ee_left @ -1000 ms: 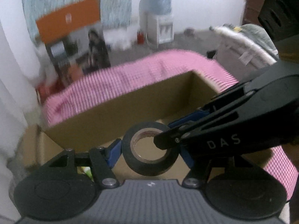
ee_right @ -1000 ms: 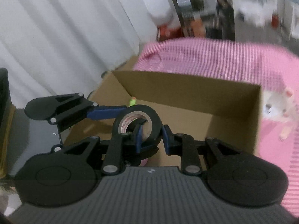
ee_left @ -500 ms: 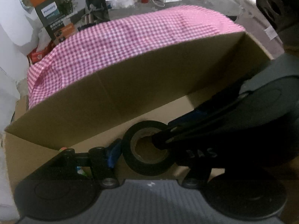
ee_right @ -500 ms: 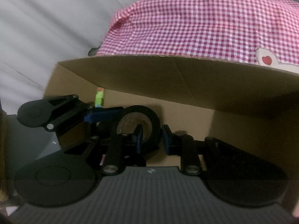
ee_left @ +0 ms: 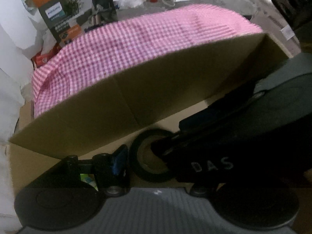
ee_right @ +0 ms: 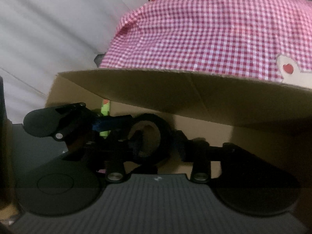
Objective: Organize rigid objects
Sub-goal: 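Carry the black tape roll into the box and open the right gripper, then move the right gripper back and grasp the white plug charger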
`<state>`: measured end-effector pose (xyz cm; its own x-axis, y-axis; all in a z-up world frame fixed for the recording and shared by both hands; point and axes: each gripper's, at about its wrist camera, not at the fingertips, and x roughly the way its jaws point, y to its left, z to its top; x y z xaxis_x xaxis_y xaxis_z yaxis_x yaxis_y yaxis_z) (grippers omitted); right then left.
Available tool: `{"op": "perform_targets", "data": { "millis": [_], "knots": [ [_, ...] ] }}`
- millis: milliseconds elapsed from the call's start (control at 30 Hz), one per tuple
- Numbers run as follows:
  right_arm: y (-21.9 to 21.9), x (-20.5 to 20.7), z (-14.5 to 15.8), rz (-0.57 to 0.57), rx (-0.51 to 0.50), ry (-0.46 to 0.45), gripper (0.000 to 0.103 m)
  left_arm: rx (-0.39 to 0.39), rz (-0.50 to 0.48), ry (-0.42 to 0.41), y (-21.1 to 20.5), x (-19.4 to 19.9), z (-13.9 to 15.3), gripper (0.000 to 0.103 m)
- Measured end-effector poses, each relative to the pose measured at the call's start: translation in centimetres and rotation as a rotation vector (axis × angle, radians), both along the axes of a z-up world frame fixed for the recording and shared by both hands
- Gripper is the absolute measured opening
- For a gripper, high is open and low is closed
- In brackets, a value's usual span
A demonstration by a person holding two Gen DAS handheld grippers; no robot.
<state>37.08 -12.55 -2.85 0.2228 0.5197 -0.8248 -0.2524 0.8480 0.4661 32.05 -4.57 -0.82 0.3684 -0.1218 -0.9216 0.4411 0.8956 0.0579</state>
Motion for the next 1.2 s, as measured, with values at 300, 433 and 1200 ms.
{"op": "perform_targets", "data": {
  "millis": [300, 433, 1200],
  "knots": [
    [-2.9, -5.0, 7.3, -0.026, 0.064, -0.186, 0.046, -0.08, 0.001, -0.115, 0.4, -3.1, 6.8, 0.081],
    [-5.2, -9.4, 11.5, -0.05, 0.109, -0.308, 0.047, -0.118, 0.002, -0.18, 0.9, -6.0, 10.0, 0.086],
    [-12.7, -33.0, 5.0, -0.281, 0.294, -0.387, 0.05, -0.257, -0.054, -0.377, -1.5, -27.5, 4.2, 0.091]
  ]
}}
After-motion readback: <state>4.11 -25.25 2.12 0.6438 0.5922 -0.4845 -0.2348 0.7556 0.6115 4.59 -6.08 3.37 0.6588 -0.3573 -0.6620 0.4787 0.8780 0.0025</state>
